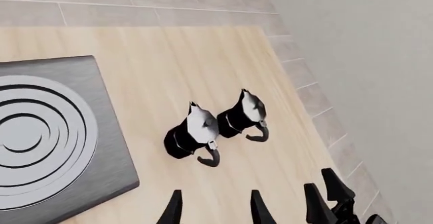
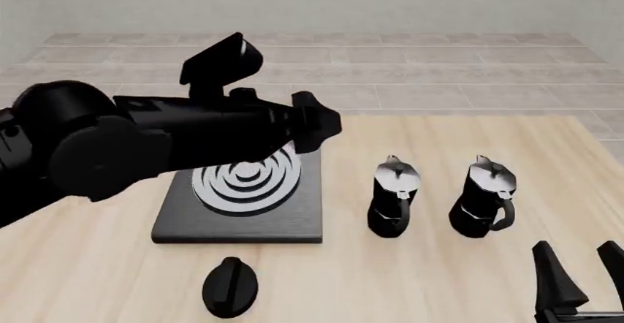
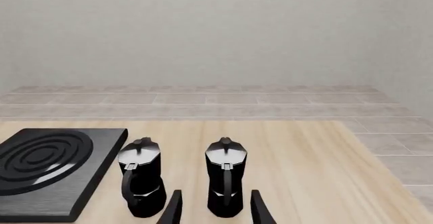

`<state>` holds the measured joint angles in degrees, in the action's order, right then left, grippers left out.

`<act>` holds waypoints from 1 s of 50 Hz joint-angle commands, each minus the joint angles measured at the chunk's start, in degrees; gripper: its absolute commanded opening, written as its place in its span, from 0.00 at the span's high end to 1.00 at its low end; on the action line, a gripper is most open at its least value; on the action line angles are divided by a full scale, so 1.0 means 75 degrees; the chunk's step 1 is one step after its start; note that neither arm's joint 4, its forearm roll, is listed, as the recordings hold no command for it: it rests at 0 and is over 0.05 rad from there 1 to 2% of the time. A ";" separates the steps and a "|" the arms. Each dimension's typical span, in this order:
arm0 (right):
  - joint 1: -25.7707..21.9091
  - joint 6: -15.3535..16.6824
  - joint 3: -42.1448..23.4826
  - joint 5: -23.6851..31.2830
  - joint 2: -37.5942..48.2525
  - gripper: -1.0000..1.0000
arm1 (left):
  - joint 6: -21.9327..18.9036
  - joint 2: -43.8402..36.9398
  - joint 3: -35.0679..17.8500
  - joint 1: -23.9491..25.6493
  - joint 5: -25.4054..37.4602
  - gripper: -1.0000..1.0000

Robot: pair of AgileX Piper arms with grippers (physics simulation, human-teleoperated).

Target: Put both moka pots on the stove.

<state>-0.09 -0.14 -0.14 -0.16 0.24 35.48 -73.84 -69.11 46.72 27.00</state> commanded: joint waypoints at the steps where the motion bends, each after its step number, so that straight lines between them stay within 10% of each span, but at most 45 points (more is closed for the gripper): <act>1: 0.0014 0.0006 -0.0002 -0.0032 0.0044 0.00 | 0.0171 -0.0746 -0.0194 -0.0084 -0.0471 0.00; 50: 0.0011 0.0010 -0.0002 -0.0033 0.0048 0.00 | 0.0590 -0.3126 -0.0170 0.0240 -0.2222 0.00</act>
<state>-0.09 -0.14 -0.14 -0.16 0.24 39.43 -93.91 -69.98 47.87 12.26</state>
